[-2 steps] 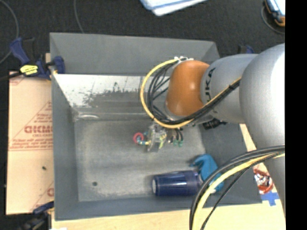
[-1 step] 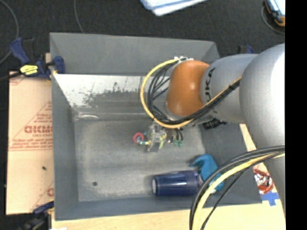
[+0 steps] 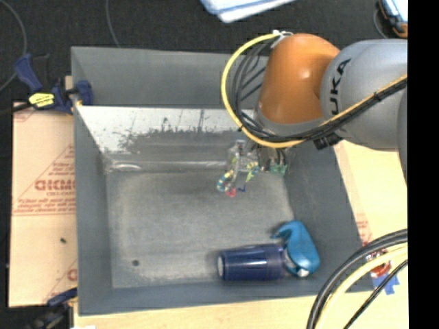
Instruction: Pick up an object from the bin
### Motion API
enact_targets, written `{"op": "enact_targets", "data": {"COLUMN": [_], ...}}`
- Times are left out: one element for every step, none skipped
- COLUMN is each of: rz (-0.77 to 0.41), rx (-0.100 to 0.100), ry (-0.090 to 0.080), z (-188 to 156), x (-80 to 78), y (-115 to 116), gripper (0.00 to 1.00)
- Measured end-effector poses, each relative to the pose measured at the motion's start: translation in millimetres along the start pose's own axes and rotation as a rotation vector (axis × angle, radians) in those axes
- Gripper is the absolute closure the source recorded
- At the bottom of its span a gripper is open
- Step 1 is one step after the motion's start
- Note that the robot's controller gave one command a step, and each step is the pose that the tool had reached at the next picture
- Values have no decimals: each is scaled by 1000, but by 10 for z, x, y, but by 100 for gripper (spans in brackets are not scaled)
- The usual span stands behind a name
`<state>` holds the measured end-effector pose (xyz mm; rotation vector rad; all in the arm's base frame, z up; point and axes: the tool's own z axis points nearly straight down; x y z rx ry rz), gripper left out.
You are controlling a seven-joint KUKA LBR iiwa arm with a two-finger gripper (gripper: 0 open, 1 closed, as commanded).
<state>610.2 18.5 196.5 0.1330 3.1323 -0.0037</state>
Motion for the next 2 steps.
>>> {"op": "enact_targets", "data": {"rz": [-1,-8], "rx": [0,0], "ry": [0,-4], "z": [1,-1242], "x": [0,-5], "y": [0,15], "gripper": [100,100]}}
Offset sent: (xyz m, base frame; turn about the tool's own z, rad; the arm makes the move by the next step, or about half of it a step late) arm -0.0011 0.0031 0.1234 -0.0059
